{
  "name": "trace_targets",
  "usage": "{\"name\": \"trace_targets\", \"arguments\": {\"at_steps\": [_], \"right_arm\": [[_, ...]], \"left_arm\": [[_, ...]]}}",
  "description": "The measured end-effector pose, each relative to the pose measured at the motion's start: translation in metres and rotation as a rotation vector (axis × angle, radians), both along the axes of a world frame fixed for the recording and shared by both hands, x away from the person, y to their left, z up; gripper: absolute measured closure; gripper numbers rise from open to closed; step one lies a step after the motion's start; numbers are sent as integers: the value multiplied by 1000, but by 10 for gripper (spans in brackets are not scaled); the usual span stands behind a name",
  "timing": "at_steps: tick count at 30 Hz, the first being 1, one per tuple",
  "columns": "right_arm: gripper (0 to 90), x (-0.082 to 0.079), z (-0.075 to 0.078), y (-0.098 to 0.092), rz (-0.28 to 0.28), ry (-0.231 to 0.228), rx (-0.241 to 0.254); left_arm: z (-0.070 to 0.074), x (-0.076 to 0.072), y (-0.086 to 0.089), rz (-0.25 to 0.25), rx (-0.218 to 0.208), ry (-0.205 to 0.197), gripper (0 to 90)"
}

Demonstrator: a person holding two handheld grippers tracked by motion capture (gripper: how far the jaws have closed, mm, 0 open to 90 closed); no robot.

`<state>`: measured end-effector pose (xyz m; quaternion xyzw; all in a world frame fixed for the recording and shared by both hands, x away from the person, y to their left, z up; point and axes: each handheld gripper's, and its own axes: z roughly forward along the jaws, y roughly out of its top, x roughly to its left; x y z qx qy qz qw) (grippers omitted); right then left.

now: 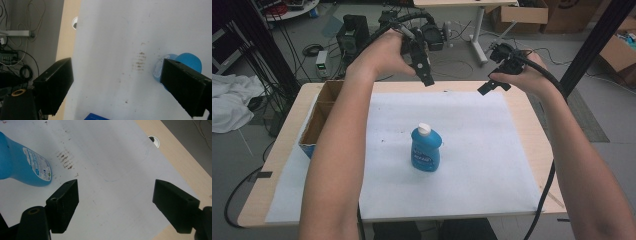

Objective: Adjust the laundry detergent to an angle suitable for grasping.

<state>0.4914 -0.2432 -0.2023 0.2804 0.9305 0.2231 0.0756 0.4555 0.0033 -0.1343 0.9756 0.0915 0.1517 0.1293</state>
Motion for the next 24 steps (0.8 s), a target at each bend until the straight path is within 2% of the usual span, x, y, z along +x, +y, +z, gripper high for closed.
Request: {"name": "trace_targets", "arguments": {"at_steps": [13, 24], "right_arm": [[208, -2, 1, -2, -7, 1, 2], [202, -15, 2, -2, 17, -26, 34]], "left_arm": [[2, -1, 3, 8, -2, -5, 120], [1, -2, 5, 11, -1, -4, 119]]}}
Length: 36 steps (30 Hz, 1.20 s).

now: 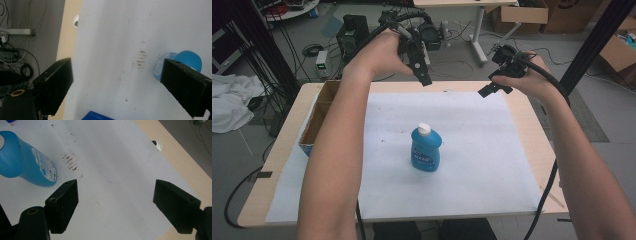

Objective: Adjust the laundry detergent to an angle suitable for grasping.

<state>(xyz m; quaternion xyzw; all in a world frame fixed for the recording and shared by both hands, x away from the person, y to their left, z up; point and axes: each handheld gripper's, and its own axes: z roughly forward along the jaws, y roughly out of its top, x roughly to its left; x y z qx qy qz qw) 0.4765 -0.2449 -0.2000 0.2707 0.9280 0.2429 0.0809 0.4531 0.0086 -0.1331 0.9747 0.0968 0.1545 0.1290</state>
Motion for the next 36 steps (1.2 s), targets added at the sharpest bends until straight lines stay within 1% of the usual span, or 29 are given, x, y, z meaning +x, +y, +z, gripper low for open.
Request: {"name": "trace_targets", "arguments": {"at_steps": [2, 4, 11, 12, 16, 19, 20, 23, 24, 26, 27, 29, 30, 36], "right_arm": [[201, -1, 0, 0, -1, -2, 4], [200, -6, 0, 0, 13, -6, 23], [197, -16, 1, -1, 34, -20, 52], [195, -19, 1, -1, 41, -26, 69], [186, -26, 0, -2, 44, -48, 104], [180, -30, -2, -3, 50, -53, 146], [175, -32, -3, -3, 53, -55, 157], [172, -36, -5, -3, 62, -56, 167], [171, -40, -7, -3, 73, -62, 178], [169, -43, -9, -2, 78, -62, 193], [169, -43, -9, -2, 78, -62, 193], [167, -49, -12, -1, 93, -69, 202], [167, -51, -12, -1, 96, -71, 208], [159, -61, -18, 2, 117, -82, 242]], "left_arm": [[0, 0, 0, -1, 3, 0, 118], [-1, -1, 0, 1, 1, 3, 118], [-1, -2, 0, 0, 2, 4, 118], [-1, -2, 1, 1, 1, 2, 118], [-1, -2, 1, -3, 5, 1, 118], [-1, -2, 1, -2, 0, 1, 112], [-2, -3, 1, -5, 5, 2, 107], [-3, -3, 1, -4, 1, 2, 104], [-4, -3, 0, 0, 1, 2, 104], [-4, -4, 1, 0, -2, 4, 103], [-4, -4, 1, 0, -2, 4, 103], [-5, -4, 2, 1, -2, 5, 102], [-5, -3, 2, -3, 6, 6, 102], [-5, -6, 3, 1, -3, 9, 100]]}}
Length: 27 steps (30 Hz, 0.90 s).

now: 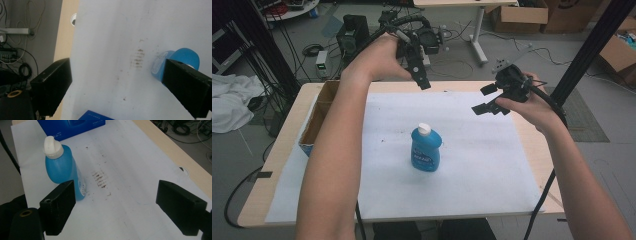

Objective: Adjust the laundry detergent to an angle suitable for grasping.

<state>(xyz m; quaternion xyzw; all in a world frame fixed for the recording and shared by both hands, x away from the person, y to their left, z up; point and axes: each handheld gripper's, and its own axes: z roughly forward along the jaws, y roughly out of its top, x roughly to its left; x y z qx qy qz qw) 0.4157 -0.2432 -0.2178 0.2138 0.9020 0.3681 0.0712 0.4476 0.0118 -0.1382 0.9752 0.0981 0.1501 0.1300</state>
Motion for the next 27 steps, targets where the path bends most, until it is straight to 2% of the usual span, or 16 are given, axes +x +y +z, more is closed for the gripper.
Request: {"name": "trace_targets", "arguments": {"at_steps": [5, 7, 8, 14, 27], "right_arm": [[155, -9, -6, 5, 20, -1, 18], [155, -13, -8, 8, 29, -5, 21], [155, -15, -10, 10, 32, -7, 25], [156, -25, -18, 19, 56, -13, 33], [156, -36, -42, 41, 101, -1, 39]], "left_arm": [[0, -1, 0, -2, -1, 0, 98], [0, -2, -1, -7, 15, 0, 98], [0, -2, -1, -3, 5, 1, 97], [1, -4, -1, -3, 3, -3, 96], [0, -5, -1, -2, 8, -1, 96]]}}
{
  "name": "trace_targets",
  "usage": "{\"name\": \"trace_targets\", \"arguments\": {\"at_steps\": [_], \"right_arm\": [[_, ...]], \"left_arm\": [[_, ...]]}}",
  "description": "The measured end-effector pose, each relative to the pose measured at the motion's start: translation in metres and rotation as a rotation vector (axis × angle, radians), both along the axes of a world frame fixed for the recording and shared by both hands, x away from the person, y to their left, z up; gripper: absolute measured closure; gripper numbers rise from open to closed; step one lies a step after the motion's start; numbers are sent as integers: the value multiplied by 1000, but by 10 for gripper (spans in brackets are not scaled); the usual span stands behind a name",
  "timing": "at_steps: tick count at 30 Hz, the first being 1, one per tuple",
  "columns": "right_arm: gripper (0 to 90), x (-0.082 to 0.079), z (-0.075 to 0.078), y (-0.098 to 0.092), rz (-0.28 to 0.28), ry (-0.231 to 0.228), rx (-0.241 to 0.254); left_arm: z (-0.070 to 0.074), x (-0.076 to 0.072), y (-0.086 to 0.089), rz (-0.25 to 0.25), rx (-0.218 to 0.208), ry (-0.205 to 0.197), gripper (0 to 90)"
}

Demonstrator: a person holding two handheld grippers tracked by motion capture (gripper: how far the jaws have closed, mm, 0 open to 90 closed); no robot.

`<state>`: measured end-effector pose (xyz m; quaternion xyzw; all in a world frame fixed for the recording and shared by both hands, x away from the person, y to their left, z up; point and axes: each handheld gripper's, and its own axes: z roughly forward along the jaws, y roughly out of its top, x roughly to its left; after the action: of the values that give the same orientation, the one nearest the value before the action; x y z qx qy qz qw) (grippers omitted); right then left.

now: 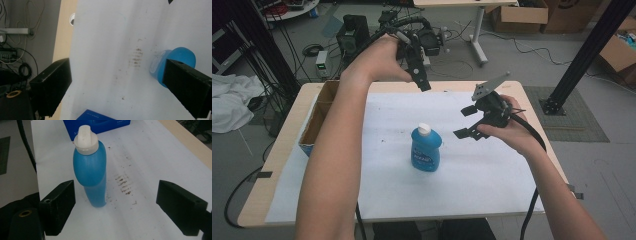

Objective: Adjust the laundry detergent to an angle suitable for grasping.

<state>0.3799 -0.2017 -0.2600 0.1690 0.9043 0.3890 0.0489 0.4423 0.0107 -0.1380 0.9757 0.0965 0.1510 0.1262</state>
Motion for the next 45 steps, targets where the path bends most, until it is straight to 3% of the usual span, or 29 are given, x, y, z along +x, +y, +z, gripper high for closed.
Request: {"name": "trace_targets", "arguments": {"at_steps": [22, 33, 45], "right_arm": [[158, -2, -32, 29, 53, 30, 15], [158, -4, -46, 45, 75, 42, -11], [161, -6, -61, 59, 68, 45, -23]], "left_arm": [[-4, 0, 0, 3, 4, 12, 96], [-6, 0, 1, 2, 23, 8, 98], [-6, -2, 1, 5, 12, 0, 99]]}}
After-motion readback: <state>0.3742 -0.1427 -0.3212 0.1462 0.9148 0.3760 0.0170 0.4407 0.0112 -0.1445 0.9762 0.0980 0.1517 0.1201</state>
